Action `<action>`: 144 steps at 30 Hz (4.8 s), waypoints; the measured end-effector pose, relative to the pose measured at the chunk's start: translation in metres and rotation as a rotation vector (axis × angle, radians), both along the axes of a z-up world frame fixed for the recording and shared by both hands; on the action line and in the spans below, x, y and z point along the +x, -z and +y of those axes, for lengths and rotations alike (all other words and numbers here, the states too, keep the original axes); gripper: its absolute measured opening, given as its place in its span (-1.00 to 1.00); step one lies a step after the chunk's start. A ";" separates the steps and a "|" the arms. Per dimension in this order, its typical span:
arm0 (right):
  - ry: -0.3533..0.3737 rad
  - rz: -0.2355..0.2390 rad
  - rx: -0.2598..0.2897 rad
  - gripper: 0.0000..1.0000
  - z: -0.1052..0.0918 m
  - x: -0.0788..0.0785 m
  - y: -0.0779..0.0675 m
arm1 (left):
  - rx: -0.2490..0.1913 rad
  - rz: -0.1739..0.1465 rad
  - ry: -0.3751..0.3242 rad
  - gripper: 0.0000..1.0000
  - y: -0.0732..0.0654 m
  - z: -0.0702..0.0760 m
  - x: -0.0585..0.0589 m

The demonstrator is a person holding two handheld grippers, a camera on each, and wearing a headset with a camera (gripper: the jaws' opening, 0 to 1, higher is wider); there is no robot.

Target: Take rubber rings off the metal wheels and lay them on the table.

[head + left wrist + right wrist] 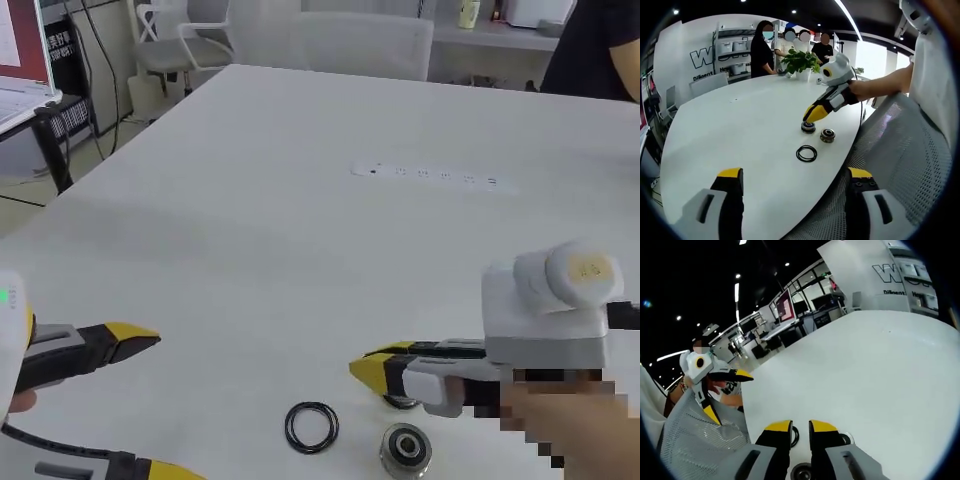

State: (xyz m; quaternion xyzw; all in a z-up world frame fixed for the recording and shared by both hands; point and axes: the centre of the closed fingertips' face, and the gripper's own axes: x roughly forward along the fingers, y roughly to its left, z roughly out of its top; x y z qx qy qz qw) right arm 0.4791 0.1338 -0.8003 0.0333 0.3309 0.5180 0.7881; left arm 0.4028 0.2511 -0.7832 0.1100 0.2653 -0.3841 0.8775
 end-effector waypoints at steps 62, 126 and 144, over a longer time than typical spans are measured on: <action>0.009 -0.171 -0.167 -0.26 -0.068 0.028 0.018 | -0.042 -0.191 0.229 0.69 -0.087 -0.056 0.042; -0.076 -0.101 -0.193 -0.34 -0.058 0.009 0.048 | 0.012 -0.139 0.424 -0.54 0.027 -0.167 0.103; -0.103 -0.110 -0.206 -0.43 -0.052 0.007 0.051 | 0.040 -0.061 0.393 -0.73 0.053 -0.166 0.100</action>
